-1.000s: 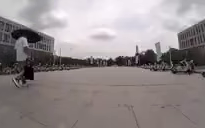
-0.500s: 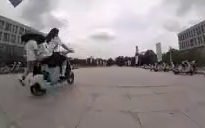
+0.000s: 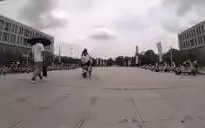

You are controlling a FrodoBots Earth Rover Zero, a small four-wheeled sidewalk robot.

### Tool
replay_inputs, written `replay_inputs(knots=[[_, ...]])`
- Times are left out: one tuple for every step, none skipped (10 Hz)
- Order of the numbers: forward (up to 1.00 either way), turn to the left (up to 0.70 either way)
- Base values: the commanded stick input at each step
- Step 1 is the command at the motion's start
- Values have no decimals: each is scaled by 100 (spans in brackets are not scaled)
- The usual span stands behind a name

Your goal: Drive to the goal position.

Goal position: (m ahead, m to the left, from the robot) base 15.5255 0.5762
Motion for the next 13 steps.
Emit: replay_inputs(knots=[[45,-27],[45,-27],[45,-27],[45,-27],[45,-27],[45,-27],[45,-27],[45,0],[45,0],[45,0],[45,0],[45,0],[45,0]])
